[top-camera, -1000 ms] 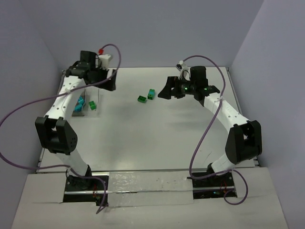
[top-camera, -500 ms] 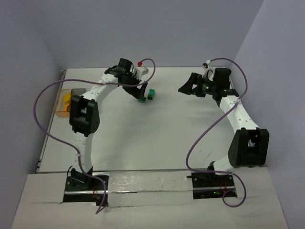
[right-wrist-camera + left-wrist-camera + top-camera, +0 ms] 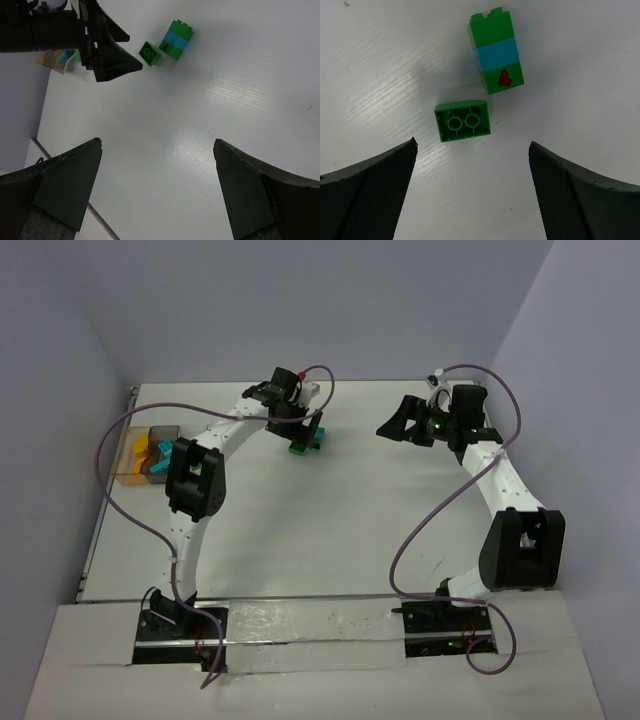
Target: Sort the legos into containers by color
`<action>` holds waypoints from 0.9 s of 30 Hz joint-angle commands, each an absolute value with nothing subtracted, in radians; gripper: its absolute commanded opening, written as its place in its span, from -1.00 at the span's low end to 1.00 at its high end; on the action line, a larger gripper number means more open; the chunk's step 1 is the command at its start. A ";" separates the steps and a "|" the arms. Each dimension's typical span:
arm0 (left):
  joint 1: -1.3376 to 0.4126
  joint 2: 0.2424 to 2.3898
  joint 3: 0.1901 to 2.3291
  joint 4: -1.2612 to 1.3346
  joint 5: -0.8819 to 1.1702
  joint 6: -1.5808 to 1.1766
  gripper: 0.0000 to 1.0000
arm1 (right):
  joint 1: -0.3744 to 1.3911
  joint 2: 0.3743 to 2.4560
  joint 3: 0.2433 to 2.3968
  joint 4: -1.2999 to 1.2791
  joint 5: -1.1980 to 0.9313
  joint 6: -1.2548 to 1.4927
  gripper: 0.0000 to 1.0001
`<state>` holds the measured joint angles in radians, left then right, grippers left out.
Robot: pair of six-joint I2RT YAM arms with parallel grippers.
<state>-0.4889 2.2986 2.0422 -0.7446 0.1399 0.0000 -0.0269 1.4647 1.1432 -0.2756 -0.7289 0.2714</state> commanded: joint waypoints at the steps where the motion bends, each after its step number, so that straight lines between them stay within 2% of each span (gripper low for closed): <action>1: -0.521 2.317 2.056 -0.727 0.017 -0.107 0.99 | -0.035 1.439 1.131 -0.247 -0.753 0.275 1.00; 16: -0.535 2.411 2.097 -0.730 -0.100 -0.143 0.97 | -0.041 1.428 1.124 -0.244 -0.767 0.265 1.00; 19: -0.535 2.421 2.105 -0.719 -0.086 -0.135 0.87 | -0.041 1.424 1.118 -0.239 -0.765 0.265 1.00; 27: -0.535 2.459 2.154 -0.725 -0.051 -0.138 0.41 | -0.043 1.425 1.124 -0.239 -0.767 0.262 0.99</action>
